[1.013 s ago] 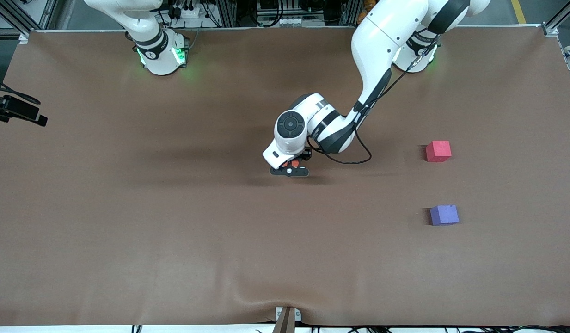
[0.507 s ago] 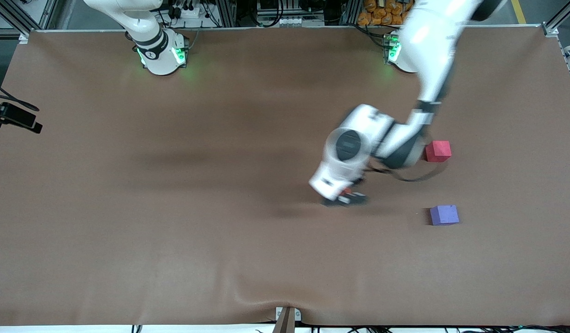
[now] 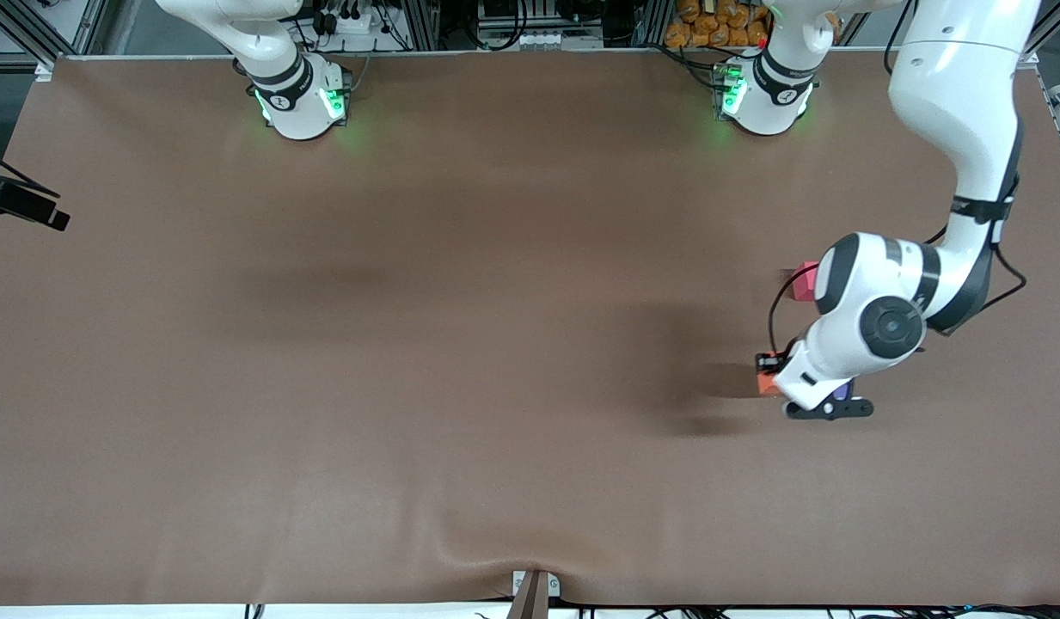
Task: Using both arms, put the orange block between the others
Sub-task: 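Grasp the orange cube with the left gripper and carry it toward the purple cube, then lower the orange cube between the pink and purple cubes, open the left gripper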
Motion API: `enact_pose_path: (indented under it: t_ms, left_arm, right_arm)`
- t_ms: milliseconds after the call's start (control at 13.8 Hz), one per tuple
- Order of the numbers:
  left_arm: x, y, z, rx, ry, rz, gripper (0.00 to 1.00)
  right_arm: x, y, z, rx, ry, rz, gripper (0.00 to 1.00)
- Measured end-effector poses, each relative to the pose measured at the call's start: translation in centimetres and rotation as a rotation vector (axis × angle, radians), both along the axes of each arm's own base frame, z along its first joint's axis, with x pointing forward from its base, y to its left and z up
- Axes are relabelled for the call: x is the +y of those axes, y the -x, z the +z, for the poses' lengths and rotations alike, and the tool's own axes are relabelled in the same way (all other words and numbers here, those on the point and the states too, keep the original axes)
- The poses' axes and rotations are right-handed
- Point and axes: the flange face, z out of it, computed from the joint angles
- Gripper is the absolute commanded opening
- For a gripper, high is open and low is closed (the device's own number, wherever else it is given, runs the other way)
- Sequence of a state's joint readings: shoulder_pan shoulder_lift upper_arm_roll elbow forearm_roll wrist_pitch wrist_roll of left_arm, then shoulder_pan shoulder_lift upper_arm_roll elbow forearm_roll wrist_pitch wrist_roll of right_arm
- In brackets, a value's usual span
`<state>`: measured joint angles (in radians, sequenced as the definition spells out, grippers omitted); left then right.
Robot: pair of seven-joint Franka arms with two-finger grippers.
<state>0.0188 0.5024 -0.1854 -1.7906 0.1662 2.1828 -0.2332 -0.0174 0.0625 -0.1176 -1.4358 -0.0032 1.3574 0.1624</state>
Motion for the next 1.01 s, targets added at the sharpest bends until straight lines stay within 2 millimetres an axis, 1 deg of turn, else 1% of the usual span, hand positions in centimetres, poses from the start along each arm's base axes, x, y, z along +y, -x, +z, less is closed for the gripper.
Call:
enact_pose_path:
  t_ms: [145, 217, 434, 579, 724, 868, 1013]
  left_arm:
    - [4.0, 1.9, -1.0, -0.002, 0.015, -0.038, 0.0]
    - [5.5, 2.8, -1.5, -0.003, 0.024, -0.047, 0.0]
    - [8.6, 5.0, -3.5, -0.014, 0.045, -0.055, 0.0]
    - [10.3, 5.9, -4.7, -0.026, 0.055, -0.07, 0.0]
    - [11.9, 6.3, -5.3, -0.024, 0.06, -0.082, 0.0]
    - [12.4, 6.4, -5.3, -0.025, 0.061, -0.082, 0.0]
    - [12.2, 6.4, -5.3, -0.026, 0.063, -0.085, 0.0]
  right_arm:
    - [-0.4, 0.1, 0.0, 0.001, 0.001, -0.012, 1.0]
    - [-0.6, 0.1, 0.0, 0.001, 0.001, -0.015, 1.0]
    - [-0.8, -0.1, -0.1, -0.003, 0.002, -0.019, 1.0]
    - [-1.1, -0.2, -0.1, -0.017, 0.004, -0.023, 1.0]
    - [-1.4, -0.4, 0.0, -0.032, 0.006, -0.029, 1.0]
    - [-1.5, -0.6, -0.2, -0.038, 0.008, -0.029, 1.0]
    - [-1.3, -0.9, -0.6, -0.032, 0.008, -0.026, 1.0]
